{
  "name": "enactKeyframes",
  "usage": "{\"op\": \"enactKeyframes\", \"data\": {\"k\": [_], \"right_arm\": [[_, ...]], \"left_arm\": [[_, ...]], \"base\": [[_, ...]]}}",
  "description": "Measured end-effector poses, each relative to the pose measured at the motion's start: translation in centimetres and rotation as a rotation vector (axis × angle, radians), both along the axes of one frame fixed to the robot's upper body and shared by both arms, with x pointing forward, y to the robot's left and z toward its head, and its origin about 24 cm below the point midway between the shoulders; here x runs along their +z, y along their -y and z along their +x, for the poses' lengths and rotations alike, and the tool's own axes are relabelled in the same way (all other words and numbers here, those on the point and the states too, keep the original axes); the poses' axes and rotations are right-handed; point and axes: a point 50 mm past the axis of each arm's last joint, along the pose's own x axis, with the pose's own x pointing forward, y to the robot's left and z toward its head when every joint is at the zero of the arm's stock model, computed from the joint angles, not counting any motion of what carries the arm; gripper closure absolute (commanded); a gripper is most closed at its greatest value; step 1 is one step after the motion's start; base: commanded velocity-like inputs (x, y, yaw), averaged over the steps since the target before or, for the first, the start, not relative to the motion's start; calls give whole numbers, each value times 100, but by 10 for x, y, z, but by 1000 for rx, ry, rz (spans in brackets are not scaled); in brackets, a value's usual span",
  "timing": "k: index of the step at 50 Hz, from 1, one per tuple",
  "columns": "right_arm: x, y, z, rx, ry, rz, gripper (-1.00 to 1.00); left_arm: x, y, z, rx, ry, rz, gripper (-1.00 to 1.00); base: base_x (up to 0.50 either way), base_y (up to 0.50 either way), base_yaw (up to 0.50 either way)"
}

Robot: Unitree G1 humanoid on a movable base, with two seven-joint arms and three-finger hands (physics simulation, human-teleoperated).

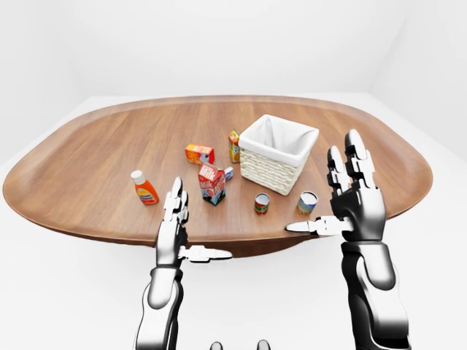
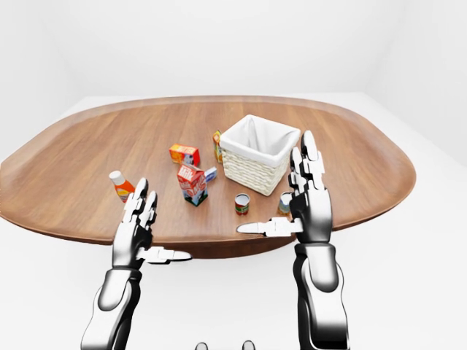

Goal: Pick up the tomato sauce, and put it in the basket.

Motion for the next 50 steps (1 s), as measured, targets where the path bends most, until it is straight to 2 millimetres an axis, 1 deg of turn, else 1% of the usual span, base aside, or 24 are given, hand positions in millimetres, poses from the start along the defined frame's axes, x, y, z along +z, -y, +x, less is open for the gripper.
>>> {"op": "enactKeyframes", "data": {"k": [11, 15, 22, 27, 48, 50], "right_arm": [[1, 0, -2, 4, 7, -1, -100], [3, 0, -2, 6, 14, 2, -100], [2, -2, -2, 14, 11, 1, -100], [1, -1, -1, 9, 4, -4, -100], [-4, -1, 1, 10, -19, 0, -100], [-5, -1, 2, 9, -21, 1, -100]], "left_arm": [[1, 0, 0, 1, 5, 3, -100], [2, 0, 0, 0, 9, 3, -100], [2, -1, -1, 2, 9, 12, -100], [2, 1, -1, -1, 8, 1, -100], [1, 1, -2, -2, 4, 4, -100], [1, 1, -2, -3, 4, 4, -100]], "base": [[50, 0, 0], [7, 0, 0], [0, -50, 0], [0, -9, 0], [0, -50, 0], [0, -22, 0]]}}
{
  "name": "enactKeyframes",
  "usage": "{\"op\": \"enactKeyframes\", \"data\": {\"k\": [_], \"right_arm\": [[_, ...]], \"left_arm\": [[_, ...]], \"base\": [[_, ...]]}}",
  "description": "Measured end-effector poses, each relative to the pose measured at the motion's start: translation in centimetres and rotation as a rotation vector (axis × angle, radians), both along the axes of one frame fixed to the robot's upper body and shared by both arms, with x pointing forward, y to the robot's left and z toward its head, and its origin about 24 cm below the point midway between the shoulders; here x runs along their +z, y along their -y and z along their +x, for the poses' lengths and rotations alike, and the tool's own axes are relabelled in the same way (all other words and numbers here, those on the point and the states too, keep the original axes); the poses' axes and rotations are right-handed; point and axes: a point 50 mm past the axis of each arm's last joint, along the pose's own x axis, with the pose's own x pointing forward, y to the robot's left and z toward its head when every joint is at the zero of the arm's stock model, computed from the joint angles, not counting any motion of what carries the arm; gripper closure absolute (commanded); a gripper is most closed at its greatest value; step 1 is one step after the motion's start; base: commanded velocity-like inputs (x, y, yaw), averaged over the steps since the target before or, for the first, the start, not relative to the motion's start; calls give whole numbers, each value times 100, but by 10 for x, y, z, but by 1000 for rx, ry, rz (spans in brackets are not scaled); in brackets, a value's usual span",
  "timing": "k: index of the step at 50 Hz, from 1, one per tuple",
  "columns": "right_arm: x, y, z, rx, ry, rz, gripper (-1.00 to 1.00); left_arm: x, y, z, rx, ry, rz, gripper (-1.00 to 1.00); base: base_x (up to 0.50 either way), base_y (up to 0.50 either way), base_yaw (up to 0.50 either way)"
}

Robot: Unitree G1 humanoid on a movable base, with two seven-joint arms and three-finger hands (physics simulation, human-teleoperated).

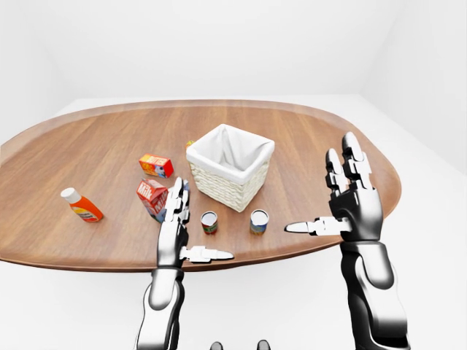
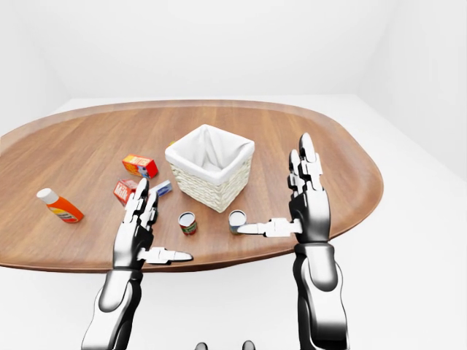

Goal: Pick up the tomato sauce, and put it in the basket.

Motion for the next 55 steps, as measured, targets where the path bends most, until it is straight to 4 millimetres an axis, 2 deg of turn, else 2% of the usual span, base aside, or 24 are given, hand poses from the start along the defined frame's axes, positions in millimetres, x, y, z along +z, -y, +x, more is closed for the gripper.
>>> {"op": "enactKeyframes", "data": {"k": [12, 27, 55], "right_arm": [[1, 1, 0, -5, 6, 1, -100], [2, 0, -3, 0, 9, -4, -100], [1, 0, 0, -5, 3, 1, -100]], "left_arm": [[0, 0, 0, 0, 0, -2, -100], [-1, 0, 0, 0, -2, 1, -100], [-1, 1, 0, -3, -6, 1, -100]], "base": [[0, 0, 0], [46, 0, 0], [0, 0, 0]]}}
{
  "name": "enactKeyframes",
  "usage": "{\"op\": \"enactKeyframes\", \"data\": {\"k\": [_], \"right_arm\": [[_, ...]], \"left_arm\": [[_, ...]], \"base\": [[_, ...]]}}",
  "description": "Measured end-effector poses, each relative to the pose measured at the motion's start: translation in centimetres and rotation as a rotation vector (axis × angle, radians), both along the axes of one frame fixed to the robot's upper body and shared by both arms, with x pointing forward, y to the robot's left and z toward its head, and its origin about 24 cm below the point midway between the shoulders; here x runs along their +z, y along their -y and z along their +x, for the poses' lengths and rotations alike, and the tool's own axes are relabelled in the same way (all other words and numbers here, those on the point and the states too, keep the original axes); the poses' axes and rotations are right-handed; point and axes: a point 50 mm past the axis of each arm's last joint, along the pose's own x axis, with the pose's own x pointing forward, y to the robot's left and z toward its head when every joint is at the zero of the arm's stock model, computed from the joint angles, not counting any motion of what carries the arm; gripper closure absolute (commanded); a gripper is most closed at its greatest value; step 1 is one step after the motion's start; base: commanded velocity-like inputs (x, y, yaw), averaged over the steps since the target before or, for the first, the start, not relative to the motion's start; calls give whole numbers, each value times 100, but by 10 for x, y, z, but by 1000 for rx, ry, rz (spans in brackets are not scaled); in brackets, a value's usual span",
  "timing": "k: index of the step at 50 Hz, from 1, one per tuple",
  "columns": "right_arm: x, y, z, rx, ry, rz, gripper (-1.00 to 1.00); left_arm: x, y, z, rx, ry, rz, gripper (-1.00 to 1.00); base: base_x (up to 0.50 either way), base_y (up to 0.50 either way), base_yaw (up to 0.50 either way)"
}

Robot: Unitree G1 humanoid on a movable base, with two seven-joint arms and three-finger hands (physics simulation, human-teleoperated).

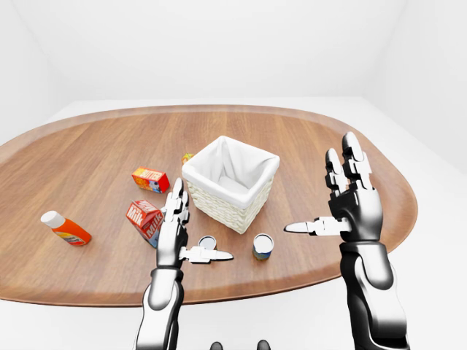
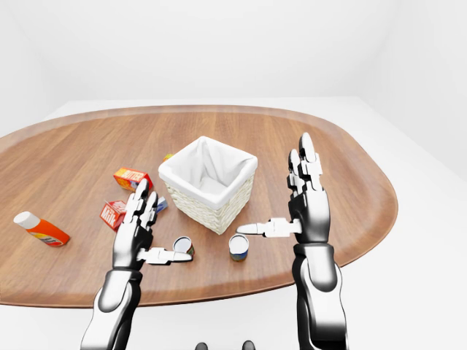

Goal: Pick up the tomato sauce, and put it in the basket.

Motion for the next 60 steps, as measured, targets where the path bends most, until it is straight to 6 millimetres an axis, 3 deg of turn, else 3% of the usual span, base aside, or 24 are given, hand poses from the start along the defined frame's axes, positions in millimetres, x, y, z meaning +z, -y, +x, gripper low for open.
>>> {"op": "enactKeyframes", "data": {"k": [60], "right_arm": [[0, 0, 1, 2, -1, 7, -100]], "left_arm": [[-5, -2, 3, 10, -22, 27, -100]], "base": [[4, 0, 0]]}}
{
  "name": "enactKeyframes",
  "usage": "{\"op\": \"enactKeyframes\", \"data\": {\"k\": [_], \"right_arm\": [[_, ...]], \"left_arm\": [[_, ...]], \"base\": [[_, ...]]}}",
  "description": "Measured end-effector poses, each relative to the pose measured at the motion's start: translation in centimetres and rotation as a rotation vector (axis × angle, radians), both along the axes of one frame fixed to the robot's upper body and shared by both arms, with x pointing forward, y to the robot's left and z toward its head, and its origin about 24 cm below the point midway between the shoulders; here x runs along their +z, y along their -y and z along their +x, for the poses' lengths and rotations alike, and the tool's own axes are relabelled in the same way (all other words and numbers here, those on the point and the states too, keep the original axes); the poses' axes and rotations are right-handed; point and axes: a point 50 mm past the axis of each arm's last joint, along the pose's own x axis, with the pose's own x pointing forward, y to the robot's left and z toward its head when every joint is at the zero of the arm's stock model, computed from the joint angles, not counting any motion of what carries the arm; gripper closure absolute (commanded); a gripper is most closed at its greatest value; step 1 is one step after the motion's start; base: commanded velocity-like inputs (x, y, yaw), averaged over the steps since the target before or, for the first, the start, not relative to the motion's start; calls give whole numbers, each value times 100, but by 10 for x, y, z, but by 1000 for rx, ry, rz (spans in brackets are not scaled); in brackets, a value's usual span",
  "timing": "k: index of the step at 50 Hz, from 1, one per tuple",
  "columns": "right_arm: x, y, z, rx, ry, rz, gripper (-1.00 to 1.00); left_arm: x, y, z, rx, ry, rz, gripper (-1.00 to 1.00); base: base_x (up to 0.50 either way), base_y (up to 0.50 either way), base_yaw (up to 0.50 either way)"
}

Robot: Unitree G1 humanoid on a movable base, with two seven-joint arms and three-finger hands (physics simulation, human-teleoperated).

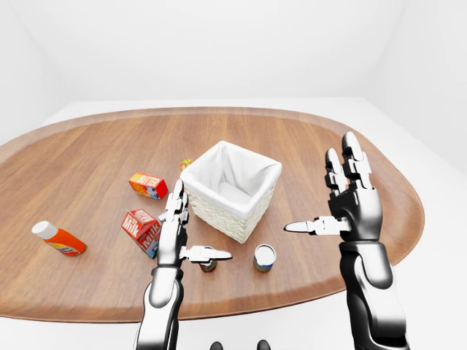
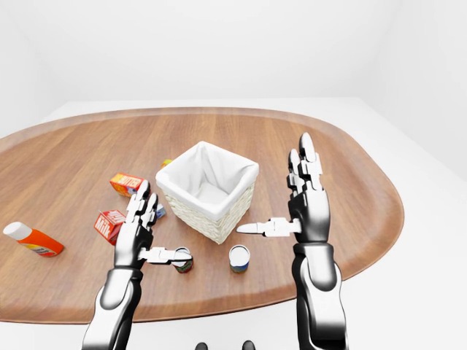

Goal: Pick up the tomato sauce, and put it in the basket.

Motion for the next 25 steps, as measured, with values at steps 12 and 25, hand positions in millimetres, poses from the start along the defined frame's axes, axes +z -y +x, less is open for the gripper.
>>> {"op": "enactKeyframes", "data": {"k": [12, 25], "right_arm": [[-3, 0, 2, 0, -16, 0, -100], [-6, 0, 4, 0, -29, 0, -100]], "left_arm": [[-2, -3, 1, 20, -9, 42, -100], [0, -6, 3, 49, 2, 101, -100]], "base": [[0, 0, 0], [0, 0, 0]]}}
